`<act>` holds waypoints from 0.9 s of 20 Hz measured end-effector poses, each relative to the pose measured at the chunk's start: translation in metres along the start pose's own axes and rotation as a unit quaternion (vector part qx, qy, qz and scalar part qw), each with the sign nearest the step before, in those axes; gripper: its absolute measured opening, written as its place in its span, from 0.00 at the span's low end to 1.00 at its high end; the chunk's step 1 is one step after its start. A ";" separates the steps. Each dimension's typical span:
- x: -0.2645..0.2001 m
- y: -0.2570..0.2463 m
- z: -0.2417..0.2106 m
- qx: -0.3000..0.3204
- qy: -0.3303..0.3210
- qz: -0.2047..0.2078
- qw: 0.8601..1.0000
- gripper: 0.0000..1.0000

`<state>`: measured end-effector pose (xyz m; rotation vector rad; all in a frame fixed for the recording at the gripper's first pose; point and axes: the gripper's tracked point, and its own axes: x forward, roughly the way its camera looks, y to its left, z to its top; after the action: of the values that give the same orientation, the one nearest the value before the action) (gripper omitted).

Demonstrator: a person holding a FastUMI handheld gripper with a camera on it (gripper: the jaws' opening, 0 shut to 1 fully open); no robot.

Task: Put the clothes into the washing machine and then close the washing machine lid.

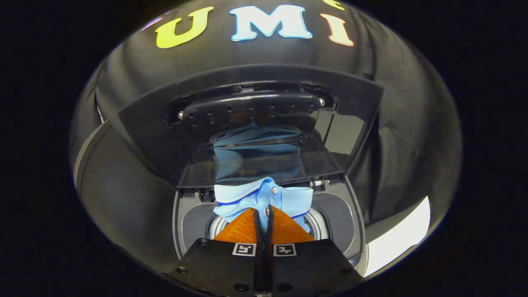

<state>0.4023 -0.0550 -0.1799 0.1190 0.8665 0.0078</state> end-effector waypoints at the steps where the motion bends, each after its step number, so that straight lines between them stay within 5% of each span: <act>1: 0.002 0.000 -0.001 0.007 0.007 -0.001 1.000 0.01; 7: 0.014 0.002 -0.027 0.018 0.055 0.008 0.998 0.09; 11: 0.015 -0.003 -0.033 0.049 0.058 0.008 0.997 0.96; 18: -0.023 0.013 0.008 -0.008 -0.009 0.049 0.999 0.98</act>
<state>0.3938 -0.0440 -0.1557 0.1467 0.8412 0.1046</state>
